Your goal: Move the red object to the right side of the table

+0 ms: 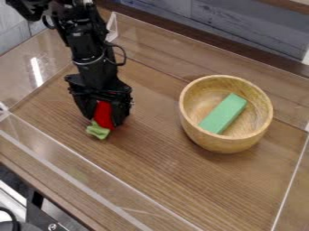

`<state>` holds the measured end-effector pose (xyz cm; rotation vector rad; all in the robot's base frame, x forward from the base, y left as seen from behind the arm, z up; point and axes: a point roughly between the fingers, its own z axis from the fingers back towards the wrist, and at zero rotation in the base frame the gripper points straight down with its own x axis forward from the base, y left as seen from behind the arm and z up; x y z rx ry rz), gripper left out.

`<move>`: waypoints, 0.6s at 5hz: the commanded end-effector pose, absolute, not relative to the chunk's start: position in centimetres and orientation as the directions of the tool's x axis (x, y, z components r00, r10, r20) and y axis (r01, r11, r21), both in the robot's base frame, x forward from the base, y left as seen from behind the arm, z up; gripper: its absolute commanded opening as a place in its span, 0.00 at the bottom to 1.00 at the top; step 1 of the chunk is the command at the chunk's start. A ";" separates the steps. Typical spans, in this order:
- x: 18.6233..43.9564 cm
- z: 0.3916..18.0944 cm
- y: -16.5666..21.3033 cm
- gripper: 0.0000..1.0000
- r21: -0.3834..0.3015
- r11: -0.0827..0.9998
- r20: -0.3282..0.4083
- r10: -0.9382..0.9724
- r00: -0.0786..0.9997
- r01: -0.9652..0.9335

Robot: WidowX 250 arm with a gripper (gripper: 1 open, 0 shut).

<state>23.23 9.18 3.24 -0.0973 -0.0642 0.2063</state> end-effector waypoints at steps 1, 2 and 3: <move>23.8 4.3 9.6 1.00 -0.095 0.975 0.094 0.210 0.973 -0.201; 23.8 4.3 9.7 1.00 -0.096 0.975 0.096 0.210 0.973 -0.201; 23.9 4.2 9.7 0.00 -0.096 0.975 0.099 0.211 0.972 -0.202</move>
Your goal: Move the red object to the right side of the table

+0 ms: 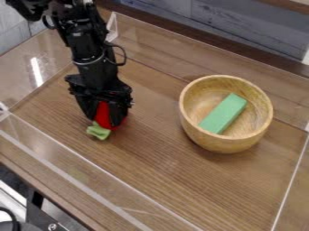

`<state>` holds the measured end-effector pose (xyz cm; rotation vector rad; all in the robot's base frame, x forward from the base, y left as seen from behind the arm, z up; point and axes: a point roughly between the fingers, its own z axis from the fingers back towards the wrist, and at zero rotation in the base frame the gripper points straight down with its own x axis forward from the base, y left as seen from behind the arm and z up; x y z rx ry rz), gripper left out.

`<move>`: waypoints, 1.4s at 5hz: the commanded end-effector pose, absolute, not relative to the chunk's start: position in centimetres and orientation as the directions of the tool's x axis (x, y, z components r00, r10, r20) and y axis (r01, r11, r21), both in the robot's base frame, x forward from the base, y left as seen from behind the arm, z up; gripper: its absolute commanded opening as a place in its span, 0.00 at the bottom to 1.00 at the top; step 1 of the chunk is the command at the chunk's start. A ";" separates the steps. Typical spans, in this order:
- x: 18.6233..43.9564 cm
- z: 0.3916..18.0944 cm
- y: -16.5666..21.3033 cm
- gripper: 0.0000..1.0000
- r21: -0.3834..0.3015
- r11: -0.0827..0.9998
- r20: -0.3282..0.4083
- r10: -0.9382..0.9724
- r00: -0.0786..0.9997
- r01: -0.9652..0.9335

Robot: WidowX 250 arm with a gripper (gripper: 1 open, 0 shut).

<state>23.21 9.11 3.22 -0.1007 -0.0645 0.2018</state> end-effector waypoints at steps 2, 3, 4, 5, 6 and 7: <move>24.2 7.5 9.2 0.00 -0.122 0.972 0.160 0.218 0.963 -0.200; 23.6 8.6 7.7 0.00 -0.130 0.976 0.187 0.197 0.962 -0.174; 22.8 8.3 5.9 0.00 -0.122 0.983 0.185 0.158 0.970 -0.137; 22.2 7.9 3.9 0.00 -0.117 0.988 0.185 0.117 0.976 -0.096; 21.6 7.2 1.1 0.00 -0.109 0.993 0.186 0.064 0.981 -0.044; 21.2 5.7 -1.5 0.00 -0.094 0.996 0.183 0.010 0.983 0.008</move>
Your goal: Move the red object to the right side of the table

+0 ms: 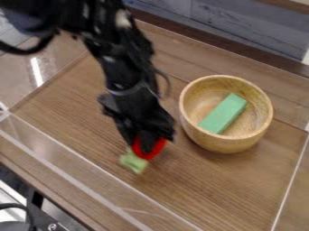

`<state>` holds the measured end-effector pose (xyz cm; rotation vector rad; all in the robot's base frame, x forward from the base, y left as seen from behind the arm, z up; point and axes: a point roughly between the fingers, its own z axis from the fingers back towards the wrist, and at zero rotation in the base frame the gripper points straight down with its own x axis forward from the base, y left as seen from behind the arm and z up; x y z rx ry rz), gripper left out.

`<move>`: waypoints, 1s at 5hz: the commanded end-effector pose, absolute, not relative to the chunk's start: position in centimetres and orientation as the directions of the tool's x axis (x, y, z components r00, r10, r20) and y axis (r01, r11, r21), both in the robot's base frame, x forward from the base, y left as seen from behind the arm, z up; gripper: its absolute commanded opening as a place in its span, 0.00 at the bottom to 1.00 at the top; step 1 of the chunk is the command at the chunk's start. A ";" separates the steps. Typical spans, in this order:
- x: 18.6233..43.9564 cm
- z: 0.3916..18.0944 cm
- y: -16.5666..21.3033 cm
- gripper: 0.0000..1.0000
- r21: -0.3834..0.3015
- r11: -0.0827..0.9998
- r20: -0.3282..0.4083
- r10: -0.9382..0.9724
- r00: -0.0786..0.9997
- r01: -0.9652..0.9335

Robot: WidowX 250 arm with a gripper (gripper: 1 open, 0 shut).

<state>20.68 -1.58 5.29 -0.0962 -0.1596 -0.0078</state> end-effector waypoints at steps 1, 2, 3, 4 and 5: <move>21.0 4.2 -3.1 0.00 -0.077 0.996 0.181 -0.025 0.983 0.039; 21.1 3.0 -4.4 0.00 -0.068 0.995 0.178 -0.063 0.982 0.076; 21.2 2.6 -5.0 0.00 -0.071 0.992 0.186 -0.087 0.979 0.101; 21.2 3.1 -5.4 0.00 -0.081 0.990 0.196 -0.099 0.975 0.117; 21.2 3.6 -5.8 0.00 -0.092 0.987 0.205 -0.111 0.973 0.132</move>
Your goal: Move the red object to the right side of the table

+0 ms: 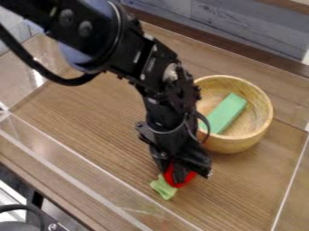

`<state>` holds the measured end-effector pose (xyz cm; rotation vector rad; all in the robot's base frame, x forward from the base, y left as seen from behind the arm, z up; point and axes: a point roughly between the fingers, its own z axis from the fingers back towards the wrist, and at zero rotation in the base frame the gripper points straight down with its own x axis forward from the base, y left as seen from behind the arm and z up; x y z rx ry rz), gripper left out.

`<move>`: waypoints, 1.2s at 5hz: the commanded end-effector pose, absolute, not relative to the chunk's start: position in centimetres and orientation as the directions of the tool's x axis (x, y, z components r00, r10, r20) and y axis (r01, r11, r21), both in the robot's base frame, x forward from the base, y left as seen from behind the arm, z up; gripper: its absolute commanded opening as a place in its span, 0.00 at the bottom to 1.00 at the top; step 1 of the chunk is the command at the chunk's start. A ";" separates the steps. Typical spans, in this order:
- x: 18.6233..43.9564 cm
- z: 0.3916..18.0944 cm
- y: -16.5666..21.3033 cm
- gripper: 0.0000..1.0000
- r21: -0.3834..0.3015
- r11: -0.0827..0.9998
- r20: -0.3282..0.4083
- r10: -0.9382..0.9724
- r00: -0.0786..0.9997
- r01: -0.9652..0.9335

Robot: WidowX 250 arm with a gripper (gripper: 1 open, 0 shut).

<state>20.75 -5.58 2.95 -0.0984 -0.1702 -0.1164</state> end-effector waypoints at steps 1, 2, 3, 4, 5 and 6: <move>21.2 3.9 -6.2 0.00 -0.100 0.984 0.210 -0.123 0.970 0.146; 21.2 4.4 -6.3 0.00 -0.108 0.982 0.217 -0.128 0.968 0.154; 21.2 5.0 -6.4 0.00 -0.113 0.980 0.227 -0.133 0.965 0.162; 21.2 5.3 -6.4 0.00 -0.117 0.978 0.233 -0.139 0.962 0.170; 21.3 5.5 -6.4 0.00 -0.122 0.977 0.235 -0.143 0.961 0.175; 21.3 5.6 -6.3 0.00 -0.125 0.976 0.235 -0.145 0.961 0.178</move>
